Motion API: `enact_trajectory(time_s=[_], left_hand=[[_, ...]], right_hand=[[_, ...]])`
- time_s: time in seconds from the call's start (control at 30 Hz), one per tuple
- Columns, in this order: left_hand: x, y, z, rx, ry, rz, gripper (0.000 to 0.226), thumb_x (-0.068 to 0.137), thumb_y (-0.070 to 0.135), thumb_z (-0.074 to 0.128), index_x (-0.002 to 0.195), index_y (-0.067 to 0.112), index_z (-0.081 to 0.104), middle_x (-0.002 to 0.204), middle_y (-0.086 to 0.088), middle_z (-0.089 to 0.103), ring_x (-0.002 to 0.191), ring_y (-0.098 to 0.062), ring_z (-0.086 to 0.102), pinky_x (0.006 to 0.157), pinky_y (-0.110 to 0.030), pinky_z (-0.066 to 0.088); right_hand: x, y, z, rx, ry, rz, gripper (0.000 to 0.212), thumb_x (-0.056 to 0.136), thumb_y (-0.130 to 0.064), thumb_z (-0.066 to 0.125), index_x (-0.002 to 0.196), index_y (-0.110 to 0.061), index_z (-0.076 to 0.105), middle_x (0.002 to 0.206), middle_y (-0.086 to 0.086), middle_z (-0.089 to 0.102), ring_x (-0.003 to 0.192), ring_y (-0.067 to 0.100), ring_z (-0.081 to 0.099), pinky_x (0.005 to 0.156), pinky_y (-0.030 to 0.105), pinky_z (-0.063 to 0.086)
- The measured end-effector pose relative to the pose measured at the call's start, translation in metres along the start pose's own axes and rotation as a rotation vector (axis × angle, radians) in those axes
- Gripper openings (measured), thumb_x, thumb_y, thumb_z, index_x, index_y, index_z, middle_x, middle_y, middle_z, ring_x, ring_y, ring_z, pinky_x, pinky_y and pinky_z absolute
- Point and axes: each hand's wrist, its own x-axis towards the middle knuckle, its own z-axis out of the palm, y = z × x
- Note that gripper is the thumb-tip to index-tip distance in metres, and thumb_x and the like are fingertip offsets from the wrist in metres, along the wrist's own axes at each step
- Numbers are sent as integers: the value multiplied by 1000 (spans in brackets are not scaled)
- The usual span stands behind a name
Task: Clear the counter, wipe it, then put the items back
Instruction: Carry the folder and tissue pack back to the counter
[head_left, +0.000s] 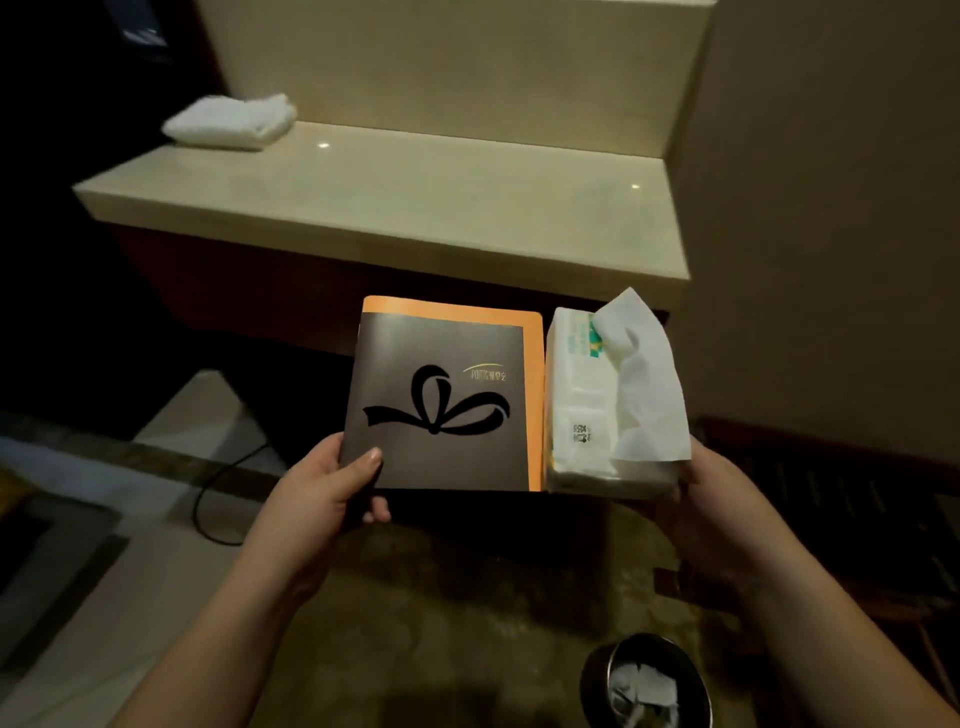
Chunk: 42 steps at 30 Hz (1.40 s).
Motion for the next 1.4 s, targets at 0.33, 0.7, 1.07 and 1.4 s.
enact_trajectory(time_s=[0.33,0.7,1.07,1.4], left_hand=[[-6,65,-89,-44,238,140,21,97,14,48,115,12,59,79,-6,64,51,-12,53,46,-21,41],[60,141,-167,-59,395,244,21,97,12,50,115,14,61,97,-10,60,53,-11,51,47,-20,43],[175,198,-222,-57,444,226,22,98,14,50,115,18,61,80,3,66,52,-7,52,43,-16,42],[246,203,-273,-30,434,80,18,97,14,52,110,18,63,89,0,63,55,-9,48,49,-17,40]], right_hand=[[67,-47,110,-32,-316,11,34,88,-29,49,112,-11,66,103,9,72,85,19,69,68,26,58],[174,-105,222,-69,-450,-34,22,88,-29,57,91,-7,59,64,2,58,51,12,55,46,16,47],[311,-147,292,-156,-459,-31,29,91,-24,53,116,-12,62,104,10,59,86,20,54,61,25,56],[387,-145,328,-122,-379,65,18,92,-17,49,107,-13,59,102,10,63,79,20,62,70,31,54]])
